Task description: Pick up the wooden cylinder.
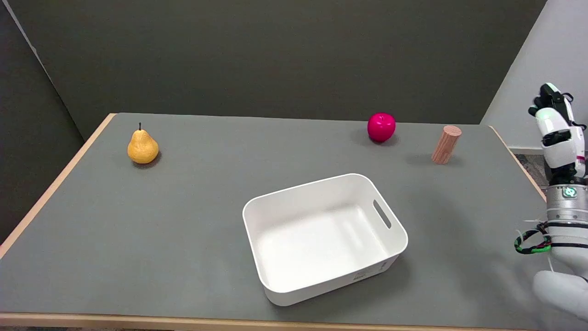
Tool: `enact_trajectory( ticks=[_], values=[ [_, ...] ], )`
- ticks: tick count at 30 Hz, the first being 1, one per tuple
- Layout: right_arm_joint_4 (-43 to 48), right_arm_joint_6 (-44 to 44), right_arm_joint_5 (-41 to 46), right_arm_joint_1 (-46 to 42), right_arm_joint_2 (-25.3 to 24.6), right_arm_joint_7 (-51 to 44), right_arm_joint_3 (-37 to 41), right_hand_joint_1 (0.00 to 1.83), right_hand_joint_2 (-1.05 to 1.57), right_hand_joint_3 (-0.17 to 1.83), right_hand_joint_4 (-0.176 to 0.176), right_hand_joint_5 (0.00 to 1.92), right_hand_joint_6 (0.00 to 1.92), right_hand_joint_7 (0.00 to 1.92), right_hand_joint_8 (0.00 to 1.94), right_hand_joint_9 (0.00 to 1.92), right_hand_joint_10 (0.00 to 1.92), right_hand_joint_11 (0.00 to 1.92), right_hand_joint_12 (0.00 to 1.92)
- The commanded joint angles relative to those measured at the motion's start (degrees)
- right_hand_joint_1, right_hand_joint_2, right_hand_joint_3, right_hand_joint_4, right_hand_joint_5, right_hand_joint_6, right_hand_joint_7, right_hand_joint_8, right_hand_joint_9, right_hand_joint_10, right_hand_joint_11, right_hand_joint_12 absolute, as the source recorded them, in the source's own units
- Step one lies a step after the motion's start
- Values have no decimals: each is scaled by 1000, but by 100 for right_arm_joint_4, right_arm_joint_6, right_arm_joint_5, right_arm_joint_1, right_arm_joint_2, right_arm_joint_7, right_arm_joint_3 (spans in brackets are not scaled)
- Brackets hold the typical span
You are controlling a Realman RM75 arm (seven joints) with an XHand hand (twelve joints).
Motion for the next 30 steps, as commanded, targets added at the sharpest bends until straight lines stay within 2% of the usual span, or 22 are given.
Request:
enact_trajectory(
  ticks=[1, 3, 7, 12, 17, 20, 26, 30],
  values=[
    [-489, 229, -193, -92, -5, 473, 14, 28, 636, 967, -73, 81, 337, 96, 176, 28, 451, -1, 739],
    [-467, 262, -211, -115, -13, 473, 13, 32, 659, 910, -67, 88, 345, 61, 205, 5, 460, -1, 717],
    [-468, 183, -235, -100, 8, 473, 13, 27, 641, 927, -71, 83, 347, 65, 185, 9, 432, -1, 706],
    [-514, -363, -425, 89, 92, 476, 136, 24, 626, 949, -76, 76, 349, 69, 169, 13, 399, -1, 680],
    [-649, -1373, -662, 452, 210, 473, 258, 17, 650, 983, -125, 44, 333, 6, 188, -1, 258, -1, 424],
    [-962, -2003, -810, 885, 243, 423, 190, -1, 718, 827, -147, 38, 296, -1, 166, -1, 220, -1, 292],
    [-1980, -2511, -842, 2025, 89, 821, -634, -1, 721, 841, -152, 31, 297, -1, 149, -1, 226, -1, 312],
    [-2535, -2810, -842, 2750, -35, 1136, -1146, -1, 704, 877, -139, 30, 290, -1, 180, -1, 254, -1, 326]
  ],
)
